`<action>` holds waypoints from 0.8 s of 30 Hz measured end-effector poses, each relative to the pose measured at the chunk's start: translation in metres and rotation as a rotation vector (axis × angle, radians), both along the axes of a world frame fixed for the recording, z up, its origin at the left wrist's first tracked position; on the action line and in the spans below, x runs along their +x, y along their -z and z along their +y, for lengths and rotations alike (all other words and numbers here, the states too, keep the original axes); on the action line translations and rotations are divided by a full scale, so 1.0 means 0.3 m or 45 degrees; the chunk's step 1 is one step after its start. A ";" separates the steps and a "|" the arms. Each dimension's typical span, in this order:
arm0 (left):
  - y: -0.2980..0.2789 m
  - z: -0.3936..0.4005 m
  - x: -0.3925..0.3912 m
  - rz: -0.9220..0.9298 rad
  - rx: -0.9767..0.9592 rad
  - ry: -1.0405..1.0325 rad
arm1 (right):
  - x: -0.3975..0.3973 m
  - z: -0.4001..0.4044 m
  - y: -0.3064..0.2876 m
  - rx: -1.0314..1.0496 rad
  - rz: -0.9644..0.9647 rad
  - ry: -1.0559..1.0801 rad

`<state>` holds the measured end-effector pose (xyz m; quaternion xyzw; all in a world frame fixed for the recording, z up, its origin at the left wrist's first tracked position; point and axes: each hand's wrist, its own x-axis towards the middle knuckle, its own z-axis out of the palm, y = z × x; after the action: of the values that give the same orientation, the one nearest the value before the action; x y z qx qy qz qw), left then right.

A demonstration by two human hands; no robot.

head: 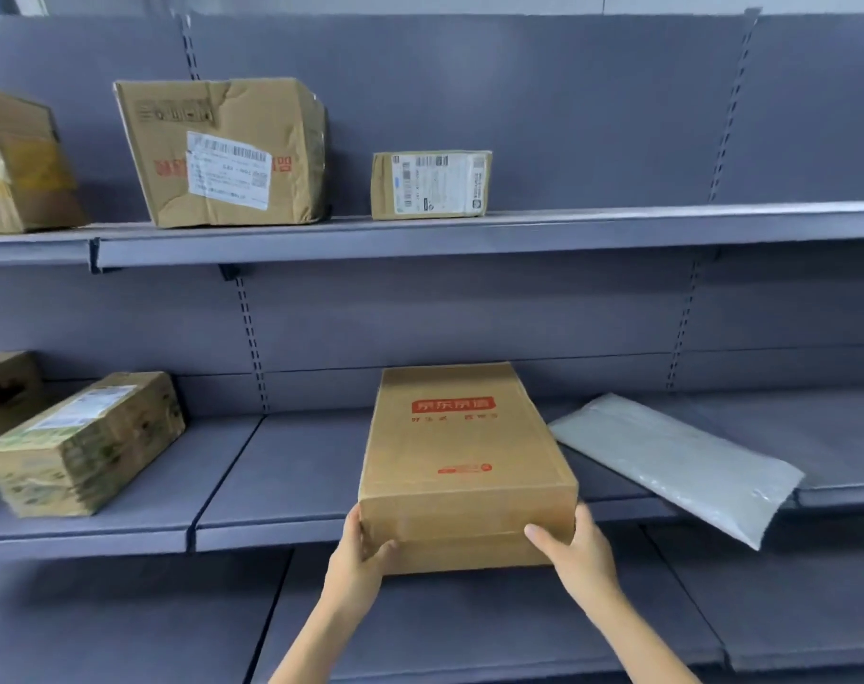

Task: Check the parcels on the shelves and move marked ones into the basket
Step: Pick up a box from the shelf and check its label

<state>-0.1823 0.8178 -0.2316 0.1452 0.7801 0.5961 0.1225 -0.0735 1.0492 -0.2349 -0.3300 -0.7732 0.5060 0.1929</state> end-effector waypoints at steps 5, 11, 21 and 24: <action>-0.075 -0.032 0.036 0.030 0.088 -0.074 | 0.025 -0.045 -0.039 0.021 0.115 -0.029; -0.187 -0.081 0.058 0.156 0.287 -0.129 | 0.063 -0.125 -0.169 0.079 0.425 -0.053; -0.456 -0.154 0.031 0.463 0.649 -0.039 | 0.049 -0.180 -0.451 0.112 0.836 -0.160; -0.496 -0.148 0.015 0.511 0.633 -0.034 | 0.025 -0.171 -0.493 0.155 0.849 -0.174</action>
<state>-0.1777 0.7734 -0.0829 0.2751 0.6209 0.7296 -0.0811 -0.0659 0.9978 -0.0870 -0.0818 -0.7167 0.5507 0.4199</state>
